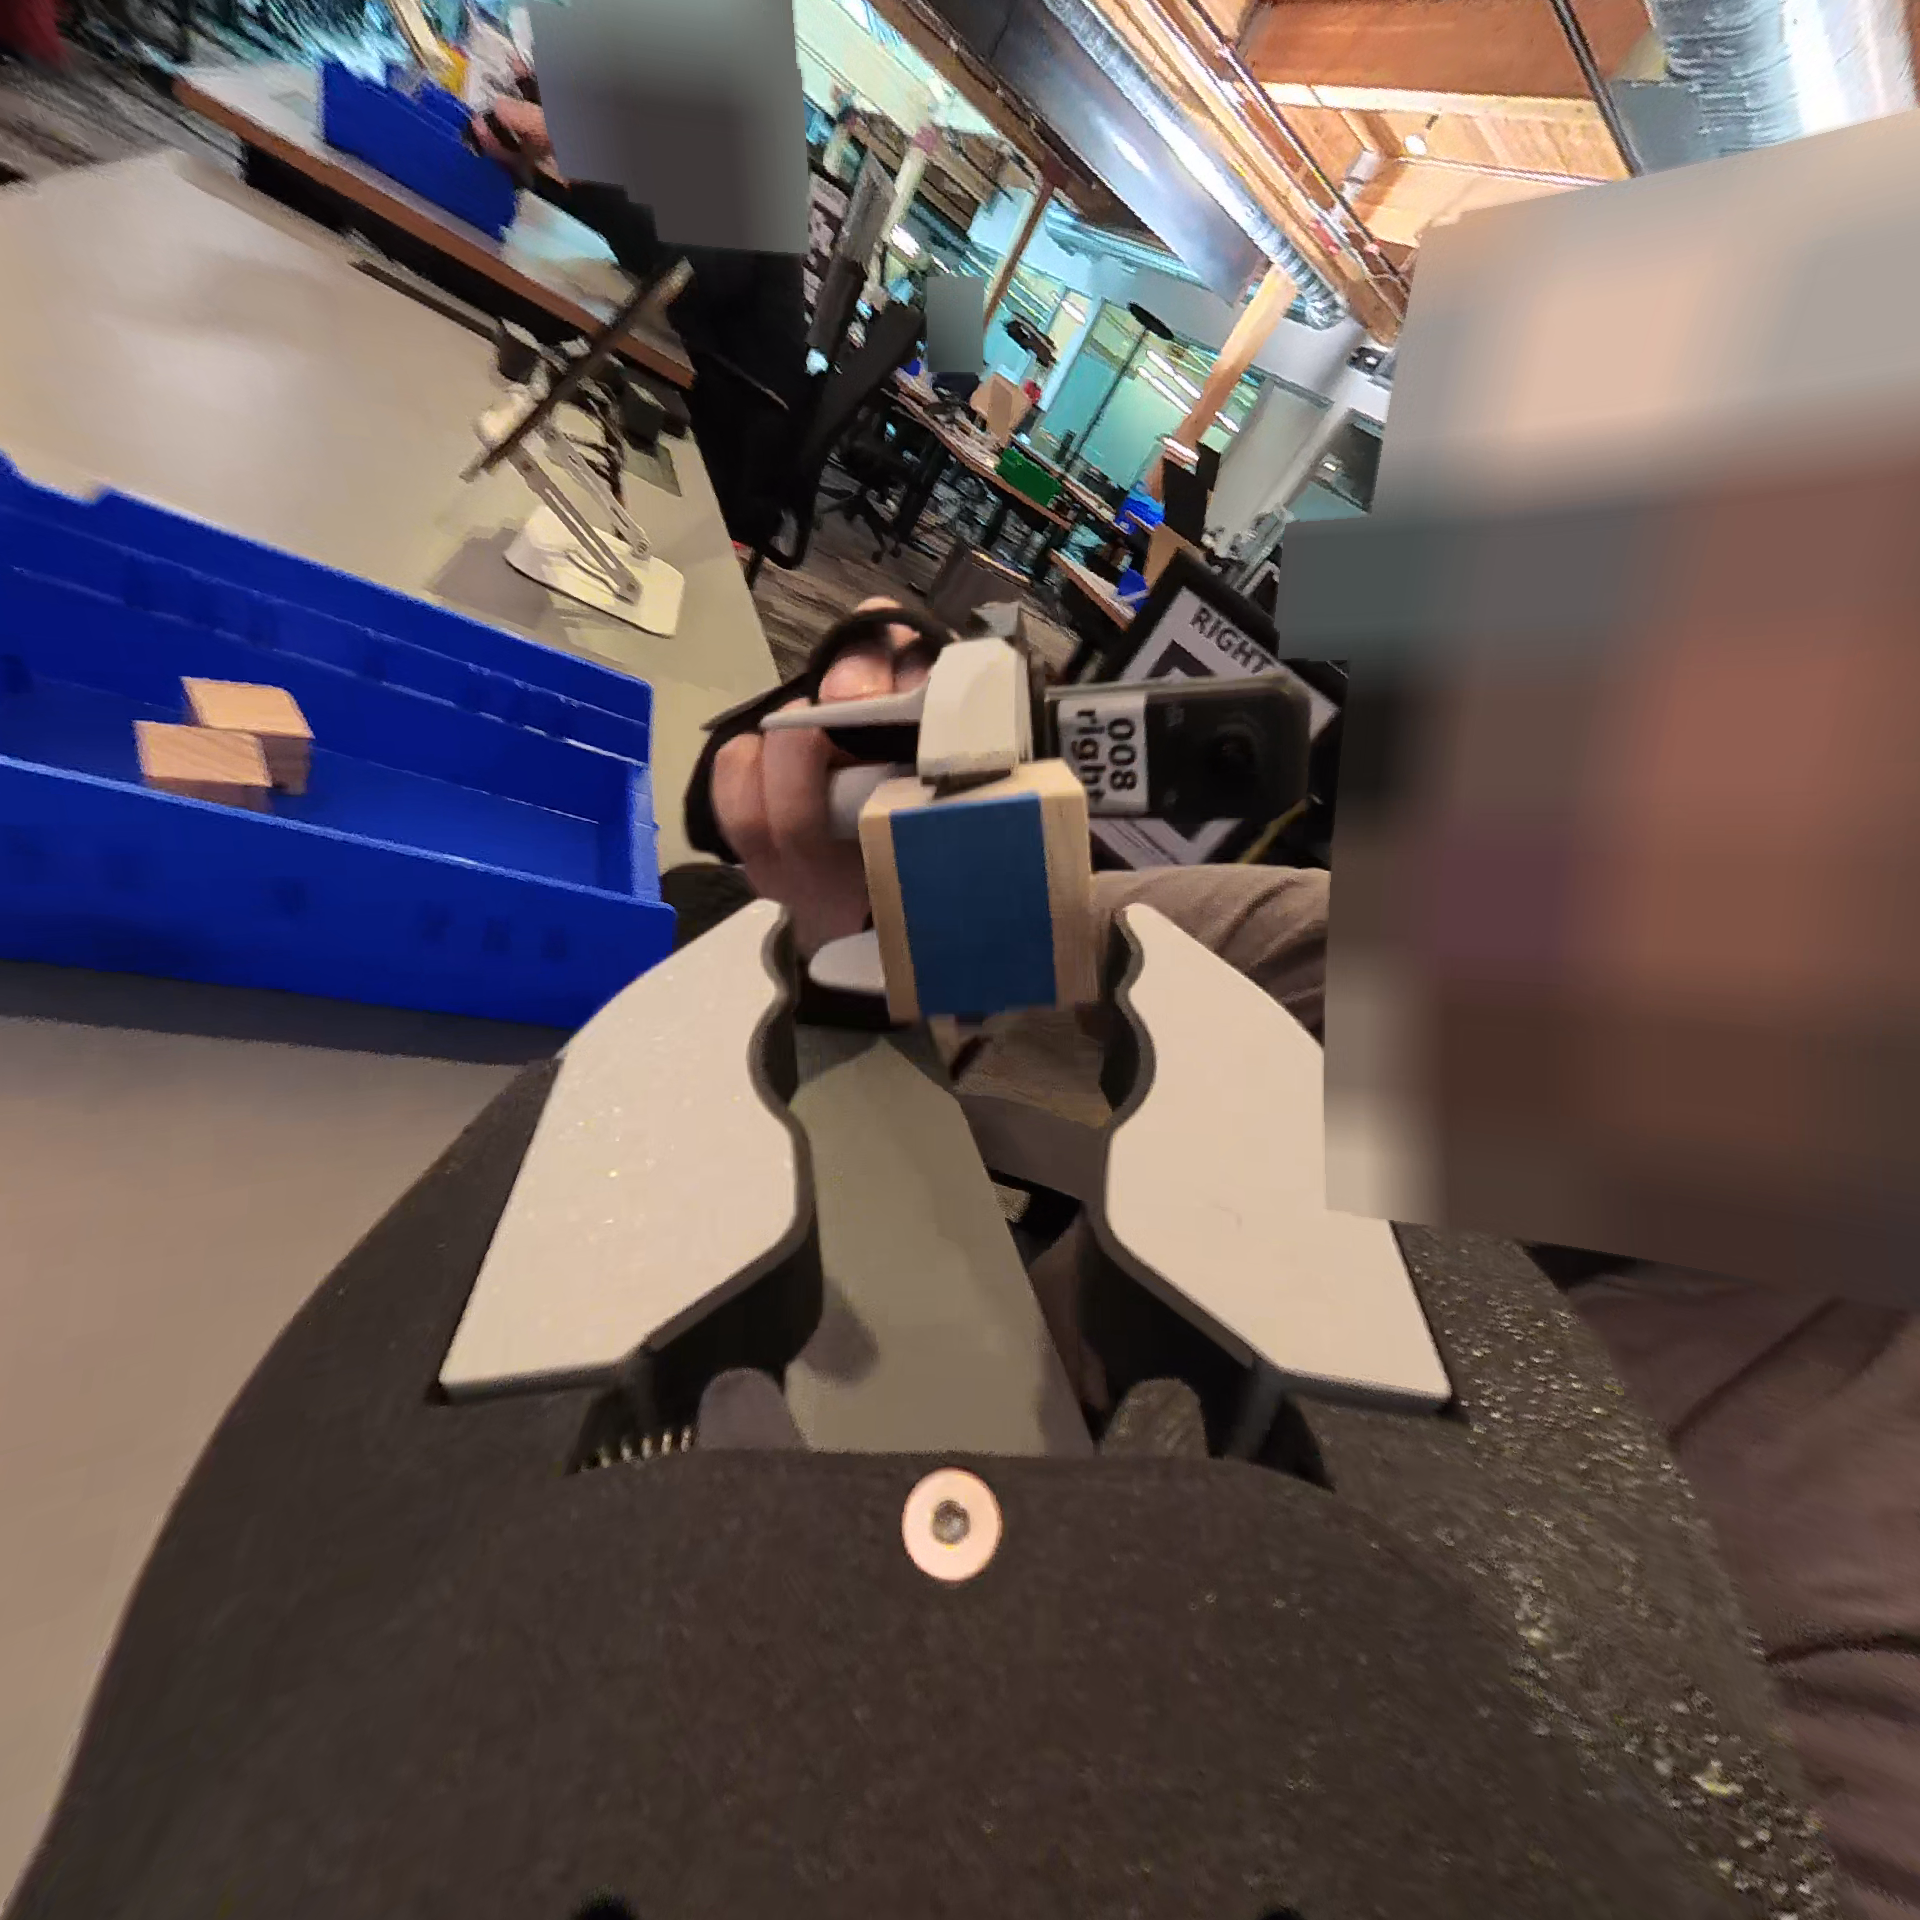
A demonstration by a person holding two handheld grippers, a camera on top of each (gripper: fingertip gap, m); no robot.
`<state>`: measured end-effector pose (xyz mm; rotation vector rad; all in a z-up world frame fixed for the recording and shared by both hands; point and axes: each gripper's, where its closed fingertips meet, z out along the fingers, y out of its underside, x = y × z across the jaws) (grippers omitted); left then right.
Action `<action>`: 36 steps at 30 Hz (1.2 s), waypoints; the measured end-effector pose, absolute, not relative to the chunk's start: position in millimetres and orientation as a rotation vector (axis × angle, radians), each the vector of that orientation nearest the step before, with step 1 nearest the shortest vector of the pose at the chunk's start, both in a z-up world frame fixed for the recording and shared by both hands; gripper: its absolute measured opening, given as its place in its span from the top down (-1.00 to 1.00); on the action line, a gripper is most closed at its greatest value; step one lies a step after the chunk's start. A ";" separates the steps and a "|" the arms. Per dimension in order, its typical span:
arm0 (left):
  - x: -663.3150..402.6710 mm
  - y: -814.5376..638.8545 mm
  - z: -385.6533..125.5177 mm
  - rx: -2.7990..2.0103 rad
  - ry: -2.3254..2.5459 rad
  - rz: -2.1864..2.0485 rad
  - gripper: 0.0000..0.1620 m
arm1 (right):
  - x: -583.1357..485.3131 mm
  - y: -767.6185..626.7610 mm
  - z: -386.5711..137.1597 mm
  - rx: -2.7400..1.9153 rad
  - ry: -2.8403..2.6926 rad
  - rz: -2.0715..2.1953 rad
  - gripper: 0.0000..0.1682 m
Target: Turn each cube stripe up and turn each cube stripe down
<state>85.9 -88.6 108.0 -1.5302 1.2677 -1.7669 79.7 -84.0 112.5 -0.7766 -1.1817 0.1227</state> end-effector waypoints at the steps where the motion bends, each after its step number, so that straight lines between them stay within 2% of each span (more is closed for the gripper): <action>1: 81.5 -83.6 112.3 -1.517 1.245 -1.723 0.31 | 89.1 -79.1 117.1 -0.808 -1.216 0.105 0.46; 4: 62.5 -63.5 126.4 -1.482 1.165 -1.485 0.32 | 159.7 -29.2 103.1 -1.286 -1.324 0.037 0.46; 8: 38.5 -57.0 151.8 -1.324 1.066 -1.253 0.34 | 295.8 4.3 22.4 -2.148 -1.123 0.265 0.45; 13: 30.4 -44.0 156.7 -1.246 0.950 -1.032 0.40 | 400.6 20.6 -87.3 -2.828 -0.780 0.091 0.45; 19: 31.7 -34.0 136.8 -1.376 0.998 -0.892 0.39 | 414.5 29.9 -127.5 -2.996 -0.696 -0.003 0.45; 22: 23.3 -27.0 136.6 -1.363 0.980 -0.838 0.58 | 421.6 25.5 -138.3 -3.055 -0.689 -0.054 0.45; 28: 6.9 -23.6 147.3 -1.357 0.903 -0.936 0.56 | 422.4 17.9 -157.2 -3.157 -0.737 -0.172 0.44; 33: -2.7 -22.7 147.0 -1.384 0.919 -0.869 0.52 | 425.3 20.6 -153.8 -3.133 -0.725 -0.207 0.39; 36: -37.7 -6.8 153.7 -1.432 0.829 -0.665 0.57 | 416.6 26.8 -137.8 -3.043 -0.706 -0.133 0.32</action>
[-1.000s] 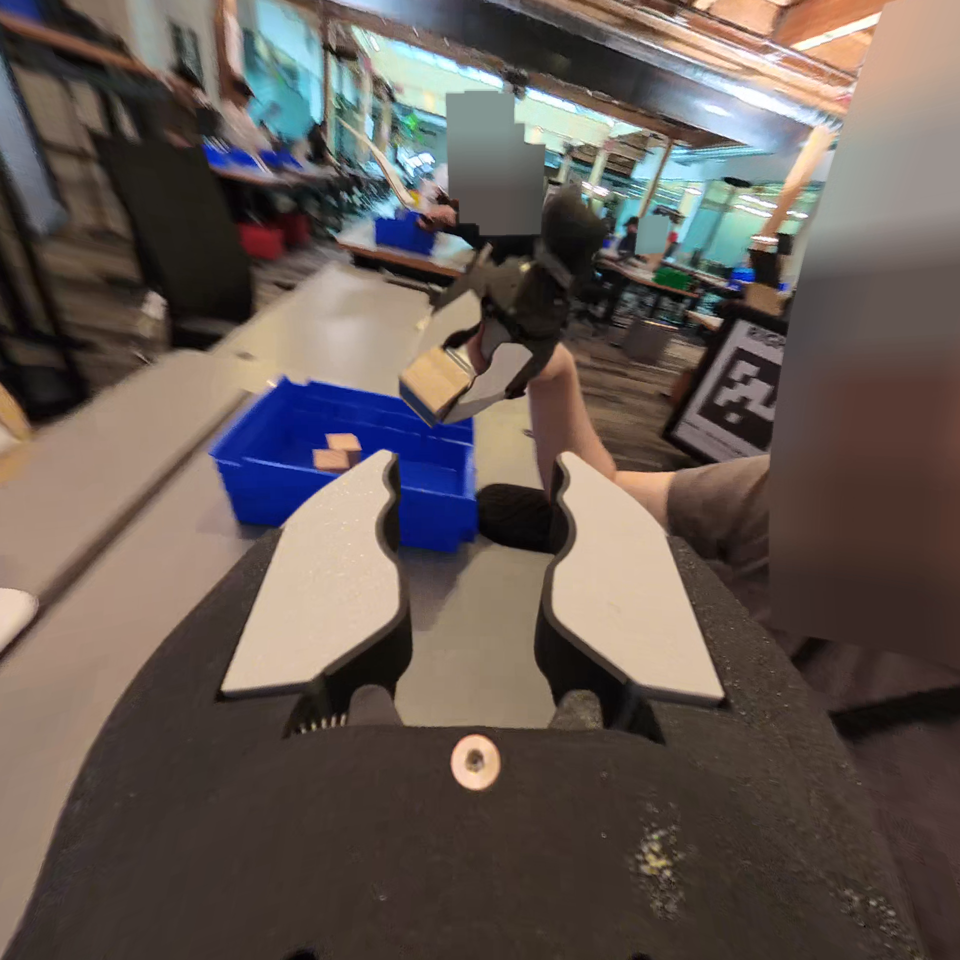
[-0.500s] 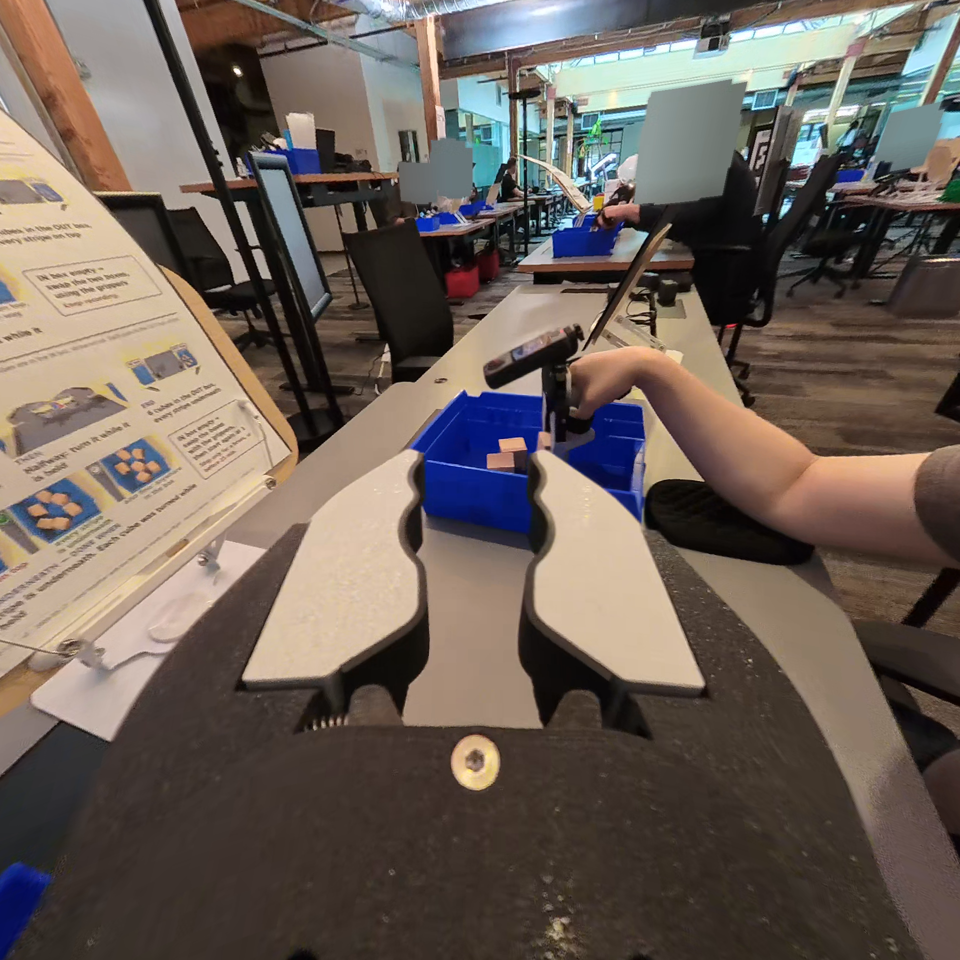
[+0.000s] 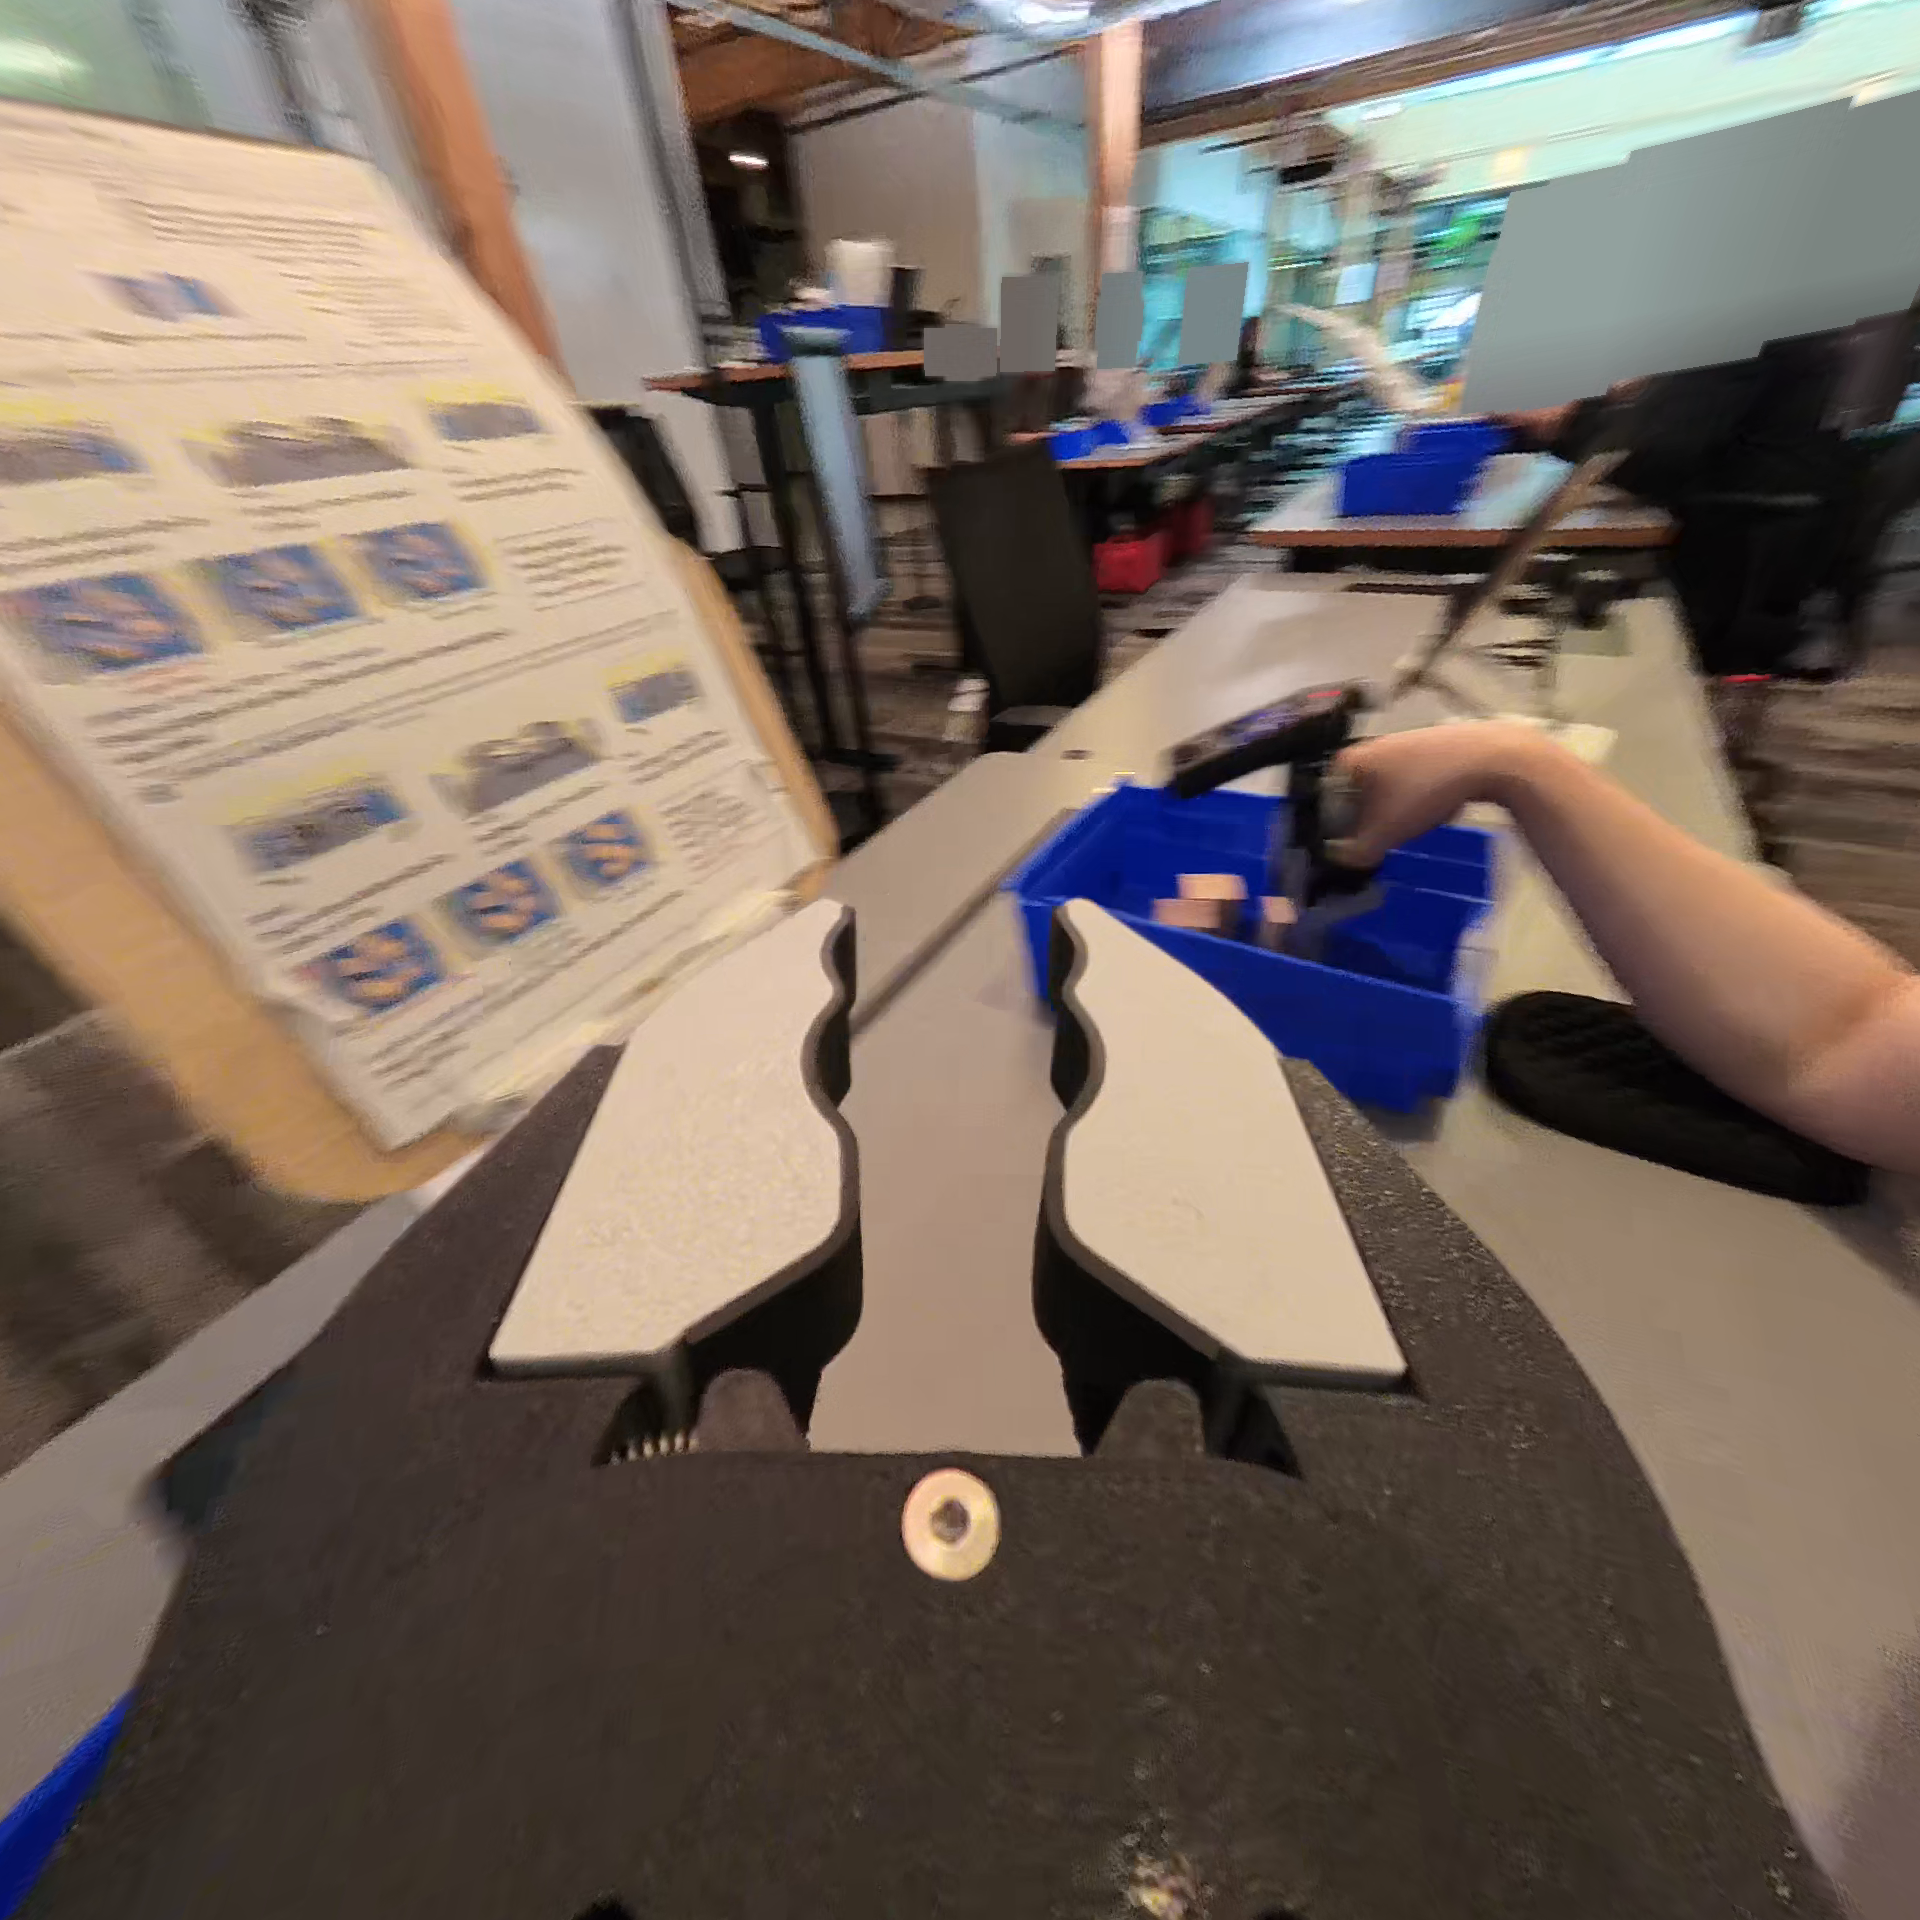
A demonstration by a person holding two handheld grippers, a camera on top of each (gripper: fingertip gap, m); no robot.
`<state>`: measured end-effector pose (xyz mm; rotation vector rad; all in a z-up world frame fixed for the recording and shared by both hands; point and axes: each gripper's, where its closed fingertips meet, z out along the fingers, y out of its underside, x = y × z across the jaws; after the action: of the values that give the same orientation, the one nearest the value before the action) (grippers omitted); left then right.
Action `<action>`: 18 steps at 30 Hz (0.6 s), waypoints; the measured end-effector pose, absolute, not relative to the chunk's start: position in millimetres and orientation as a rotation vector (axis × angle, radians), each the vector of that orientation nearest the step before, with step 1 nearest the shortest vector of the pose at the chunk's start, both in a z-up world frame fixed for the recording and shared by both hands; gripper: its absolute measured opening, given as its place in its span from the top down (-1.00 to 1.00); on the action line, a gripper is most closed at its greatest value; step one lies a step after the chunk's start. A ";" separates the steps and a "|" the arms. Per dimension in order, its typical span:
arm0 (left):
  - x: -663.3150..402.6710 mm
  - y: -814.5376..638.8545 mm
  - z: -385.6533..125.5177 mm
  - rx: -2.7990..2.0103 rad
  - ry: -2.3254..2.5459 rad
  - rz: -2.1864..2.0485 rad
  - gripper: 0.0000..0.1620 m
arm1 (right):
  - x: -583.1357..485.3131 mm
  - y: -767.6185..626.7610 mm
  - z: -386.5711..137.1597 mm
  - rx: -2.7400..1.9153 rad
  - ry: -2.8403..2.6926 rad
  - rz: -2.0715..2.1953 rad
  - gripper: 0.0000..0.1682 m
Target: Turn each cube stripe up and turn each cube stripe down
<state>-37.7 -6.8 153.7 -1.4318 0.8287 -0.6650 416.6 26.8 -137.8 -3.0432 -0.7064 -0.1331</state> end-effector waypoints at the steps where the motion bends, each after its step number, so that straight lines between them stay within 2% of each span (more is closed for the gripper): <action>1: -58.2 1.0 157.4 -1.444 0.767 -0.571 0.58 | 413.4 29.6 -129.9 -2.998 -0.706 -0.112 0.31; 4: -129.8 21.0 151.1 -1.576 0.595 -0.306 0.57 | 408.5 38.4 -105.7 -2.862 -0.721 -0.111 0.28; 9: -221.8 42.9 78.6 -2.013 0.384 -0.124 0.65 | 398.8 41.4 -91.5 -2.778 -0.758 -0.061 0.29; 13: -238.6 58.2 26.3 -2.241 0.308 -0.184 0.68 | 401.8 42.5 -99.8 -2.798 -0.768 -0.082 0.28; 18: -244.2 74.1 -25.1 -2.375 0.532 -0.043 0.73 | 398.9 44.6 -104.5 -2.796 -0.783 -0.030 0.28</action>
<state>-244.2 74.1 -25.1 -2.3745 0.5323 -0.0429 398.9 44.6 -104.5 -2.7964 -0.7832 -0.0301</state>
